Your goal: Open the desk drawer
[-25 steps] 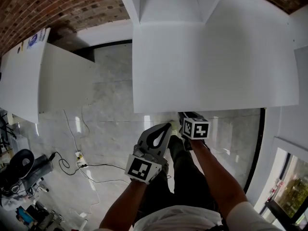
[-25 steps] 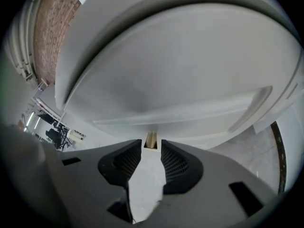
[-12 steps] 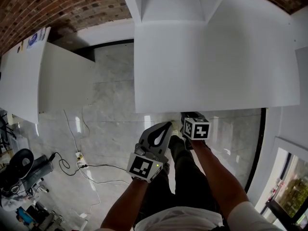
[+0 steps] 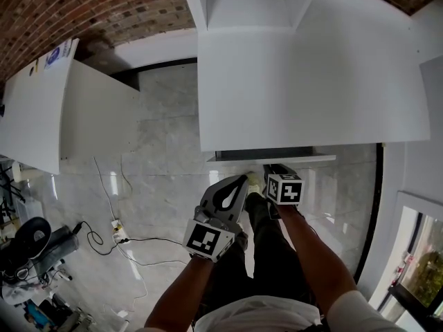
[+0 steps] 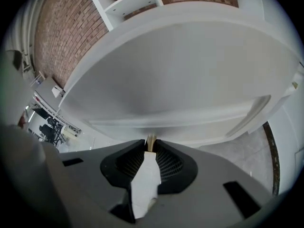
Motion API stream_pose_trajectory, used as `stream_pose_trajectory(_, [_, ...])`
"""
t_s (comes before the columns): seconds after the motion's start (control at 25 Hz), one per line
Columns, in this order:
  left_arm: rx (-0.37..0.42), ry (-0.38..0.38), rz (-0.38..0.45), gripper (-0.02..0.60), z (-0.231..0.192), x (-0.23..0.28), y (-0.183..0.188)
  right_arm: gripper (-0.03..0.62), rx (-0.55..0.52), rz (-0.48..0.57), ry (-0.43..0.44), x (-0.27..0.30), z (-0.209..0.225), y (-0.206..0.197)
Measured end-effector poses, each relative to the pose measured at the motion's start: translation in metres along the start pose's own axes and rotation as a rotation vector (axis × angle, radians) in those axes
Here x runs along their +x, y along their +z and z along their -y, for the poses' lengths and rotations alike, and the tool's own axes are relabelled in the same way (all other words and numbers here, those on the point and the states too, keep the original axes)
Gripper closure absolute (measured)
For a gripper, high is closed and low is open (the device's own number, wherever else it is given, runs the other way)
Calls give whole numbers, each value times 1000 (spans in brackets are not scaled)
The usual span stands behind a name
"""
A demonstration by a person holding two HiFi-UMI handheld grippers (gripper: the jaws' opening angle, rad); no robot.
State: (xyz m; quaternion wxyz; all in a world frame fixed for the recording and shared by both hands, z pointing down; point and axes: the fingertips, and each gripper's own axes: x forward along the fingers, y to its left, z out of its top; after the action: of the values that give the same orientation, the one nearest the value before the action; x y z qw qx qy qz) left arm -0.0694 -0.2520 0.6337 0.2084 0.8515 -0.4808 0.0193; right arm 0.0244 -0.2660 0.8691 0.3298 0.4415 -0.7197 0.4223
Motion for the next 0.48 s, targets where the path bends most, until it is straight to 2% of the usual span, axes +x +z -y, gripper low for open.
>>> stream_pose_trajectory(0.24, [6, -8, -44, 569, 13, -34, -10, 514, 3, -14, -6, -15, -8, -39])
stream_pose_trajectory(0.48, [3, -41, -52, 569, 40, -63, -25, 513, 7, -18, -26, -34, -8, -77])
